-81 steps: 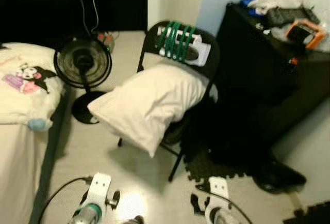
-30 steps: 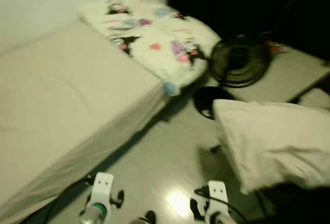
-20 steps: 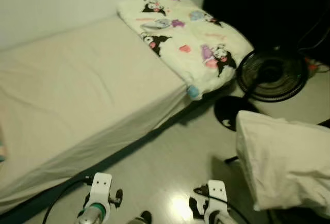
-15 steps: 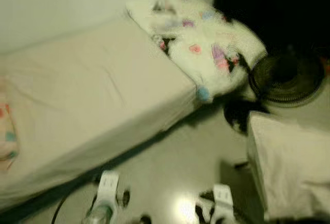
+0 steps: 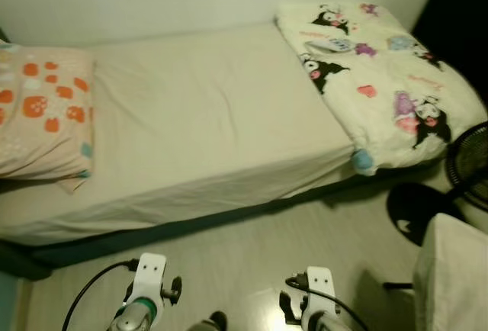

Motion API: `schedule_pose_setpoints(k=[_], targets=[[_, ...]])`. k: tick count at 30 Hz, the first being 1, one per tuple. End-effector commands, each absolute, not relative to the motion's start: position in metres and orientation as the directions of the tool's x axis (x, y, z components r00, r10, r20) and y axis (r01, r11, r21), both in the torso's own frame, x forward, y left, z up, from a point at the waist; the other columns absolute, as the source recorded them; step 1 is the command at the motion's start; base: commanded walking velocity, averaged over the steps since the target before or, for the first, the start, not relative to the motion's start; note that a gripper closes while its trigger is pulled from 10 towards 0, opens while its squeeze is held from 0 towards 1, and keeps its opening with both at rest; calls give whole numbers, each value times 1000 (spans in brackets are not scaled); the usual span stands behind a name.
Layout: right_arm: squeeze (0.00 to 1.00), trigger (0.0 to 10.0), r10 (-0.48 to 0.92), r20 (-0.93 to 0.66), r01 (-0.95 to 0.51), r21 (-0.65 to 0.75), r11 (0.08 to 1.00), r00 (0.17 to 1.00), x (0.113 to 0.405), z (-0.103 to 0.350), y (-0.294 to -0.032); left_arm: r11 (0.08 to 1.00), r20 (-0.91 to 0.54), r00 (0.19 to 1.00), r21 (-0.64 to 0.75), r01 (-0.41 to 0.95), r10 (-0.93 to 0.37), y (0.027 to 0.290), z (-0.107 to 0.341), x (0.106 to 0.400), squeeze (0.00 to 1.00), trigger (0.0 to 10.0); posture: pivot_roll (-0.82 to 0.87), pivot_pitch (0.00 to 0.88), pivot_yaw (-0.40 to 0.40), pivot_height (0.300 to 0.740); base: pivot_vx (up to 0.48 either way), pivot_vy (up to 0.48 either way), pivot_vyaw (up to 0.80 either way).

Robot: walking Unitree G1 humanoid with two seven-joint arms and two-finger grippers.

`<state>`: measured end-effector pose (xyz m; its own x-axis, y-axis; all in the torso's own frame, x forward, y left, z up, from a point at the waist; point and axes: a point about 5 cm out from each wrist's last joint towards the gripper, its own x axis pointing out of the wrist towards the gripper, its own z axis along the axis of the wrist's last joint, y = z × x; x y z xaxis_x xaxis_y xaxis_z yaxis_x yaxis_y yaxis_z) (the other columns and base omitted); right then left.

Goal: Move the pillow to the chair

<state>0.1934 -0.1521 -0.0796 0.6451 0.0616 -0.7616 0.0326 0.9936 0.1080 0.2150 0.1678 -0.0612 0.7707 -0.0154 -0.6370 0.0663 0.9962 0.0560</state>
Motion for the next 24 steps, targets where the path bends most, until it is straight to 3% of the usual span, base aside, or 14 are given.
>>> schedule_pose_setpoints(k=[1,8,15,24], targets=[[0,10000,42,-759,71,116,991,650,193,-80,-154,996,-629,777,47,73,-28,165,-60,217,0,10000,41,33,69,740,0,0,0],[0,10000,26,-758,101,121,988,651,195,-79,-156,996,-620,784,39,74,-34,164,-58,220,0,10000,43,33,68,740,0,0,0],[0,10000,43,-757,70,117,991,652,196,-78,-152,997,-616,787,32,68,-33,164,-57,222,0,10000,46,36,71,740,361,0,0],[0,10000,34,-761,97,127,987,648,196,-79,-152,997,-615,788,36,63,-28,166,-56,223,0,10000,50,33,70,740,430,0,495]])
